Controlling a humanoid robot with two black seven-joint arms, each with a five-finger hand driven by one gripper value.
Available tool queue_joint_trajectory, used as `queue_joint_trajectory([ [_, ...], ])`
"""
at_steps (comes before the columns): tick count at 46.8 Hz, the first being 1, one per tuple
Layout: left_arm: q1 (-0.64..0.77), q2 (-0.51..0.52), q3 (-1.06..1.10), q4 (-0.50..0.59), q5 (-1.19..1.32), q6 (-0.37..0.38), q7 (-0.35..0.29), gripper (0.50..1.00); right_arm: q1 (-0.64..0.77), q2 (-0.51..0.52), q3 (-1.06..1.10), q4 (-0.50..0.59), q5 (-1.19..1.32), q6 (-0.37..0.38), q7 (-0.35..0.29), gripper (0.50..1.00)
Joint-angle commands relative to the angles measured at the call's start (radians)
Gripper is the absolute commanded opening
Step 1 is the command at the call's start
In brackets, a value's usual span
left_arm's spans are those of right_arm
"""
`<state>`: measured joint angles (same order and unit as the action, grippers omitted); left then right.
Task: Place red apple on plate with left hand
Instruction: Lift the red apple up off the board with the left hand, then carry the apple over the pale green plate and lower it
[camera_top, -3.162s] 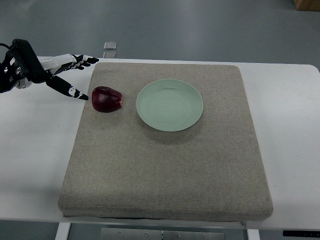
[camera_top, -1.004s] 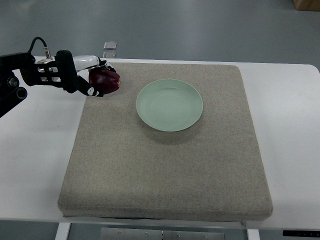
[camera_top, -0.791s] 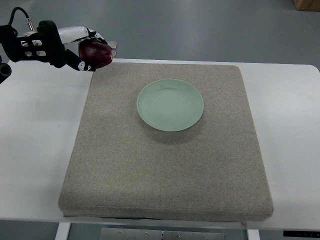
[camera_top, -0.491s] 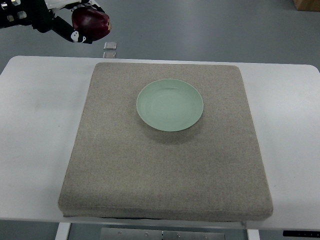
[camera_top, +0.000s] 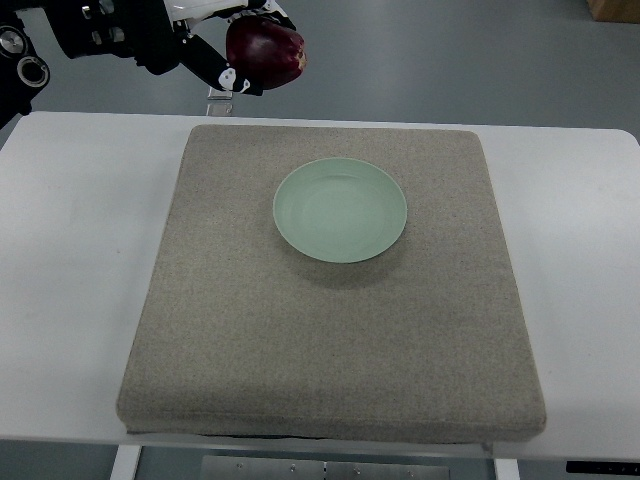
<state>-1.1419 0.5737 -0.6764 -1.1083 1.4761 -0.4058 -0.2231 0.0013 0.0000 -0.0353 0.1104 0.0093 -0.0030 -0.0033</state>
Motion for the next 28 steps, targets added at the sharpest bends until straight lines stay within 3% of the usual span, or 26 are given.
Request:
queue_joint_trajectory([
  [1,0.004,-0.031,0.011,0.001,0.01,0.007,0.002,0.5,0.0,0.0,0.0,0.0,0.0,0.0,0.0,0.932],
  [14,0.016,-0.121,0.041,0.027,0.065,0.022,0.028,0.5,0.0,0.0,0.0,0.0,0.0,0.0,0.0,0.932],
  [22,0.048,-0.161,0.087,0.051,0.115,0.151,0.028,0.5,0.0,0.0,0.0,0.0,0.0,0.0,0.0,0.932],
  [28,0.068,-0.186,0.132,0.088,0.121,0.191,0.028,0.5,0.0,0.0,0.0,0.0,0.0,0.0,0.0,0.932],
])
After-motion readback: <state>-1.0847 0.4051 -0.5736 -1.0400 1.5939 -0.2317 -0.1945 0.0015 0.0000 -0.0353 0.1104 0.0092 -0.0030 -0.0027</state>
